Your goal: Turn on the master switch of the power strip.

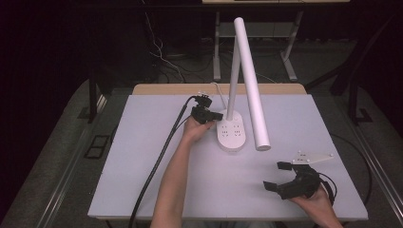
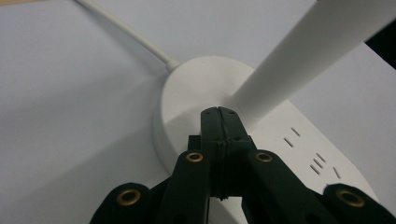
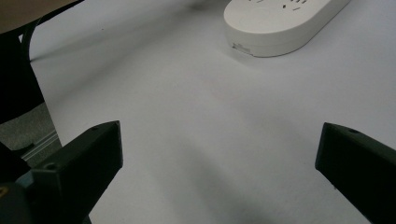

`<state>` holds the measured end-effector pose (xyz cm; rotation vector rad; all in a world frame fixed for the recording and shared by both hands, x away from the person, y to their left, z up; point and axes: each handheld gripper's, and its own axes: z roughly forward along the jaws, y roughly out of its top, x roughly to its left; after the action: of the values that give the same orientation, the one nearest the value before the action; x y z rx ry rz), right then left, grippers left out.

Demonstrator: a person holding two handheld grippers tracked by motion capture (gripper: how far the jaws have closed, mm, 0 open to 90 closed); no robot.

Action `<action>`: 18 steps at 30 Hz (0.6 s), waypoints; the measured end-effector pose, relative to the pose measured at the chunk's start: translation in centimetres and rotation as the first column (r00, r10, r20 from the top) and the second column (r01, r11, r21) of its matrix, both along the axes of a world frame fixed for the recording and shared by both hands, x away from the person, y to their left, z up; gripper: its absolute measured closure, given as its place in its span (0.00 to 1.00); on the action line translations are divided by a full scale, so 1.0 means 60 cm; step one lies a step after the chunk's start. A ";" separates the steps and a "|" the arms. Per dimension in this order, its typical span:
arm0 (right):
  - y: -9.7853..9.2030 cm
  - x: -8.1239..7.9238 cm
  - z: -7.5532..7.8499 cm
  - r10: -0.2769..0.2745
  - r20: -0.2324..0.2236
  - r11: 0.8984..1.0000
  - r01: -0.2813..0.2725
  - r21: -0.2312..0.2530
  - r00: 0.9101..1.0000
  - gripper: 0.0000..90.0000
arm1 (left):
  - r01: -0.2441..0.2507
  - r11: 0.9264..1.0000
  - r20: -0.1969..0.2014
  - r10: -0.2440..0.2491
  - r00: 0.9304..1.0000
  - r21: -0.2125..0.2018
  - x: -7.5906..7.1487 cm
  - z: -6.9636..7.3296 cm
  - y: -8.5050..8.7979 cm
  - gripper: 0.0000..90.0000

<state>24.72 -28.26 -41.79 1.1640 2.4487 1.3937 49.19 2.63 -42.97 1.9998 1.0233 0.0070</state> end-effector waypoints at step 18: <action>-0.003 0.003 0.000 -0.007 0.003 1.000 0.007 -0.001 1.000 0.00 | -0.029 1.000 0.006 0.029 1.000 -0.005 0.004 -0.003 0.007 1.00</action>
<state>24.87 -28.44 -41.76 1.1686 2.4408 1.3912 49.45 3.03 -43.16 1.9794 1.0480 0.0262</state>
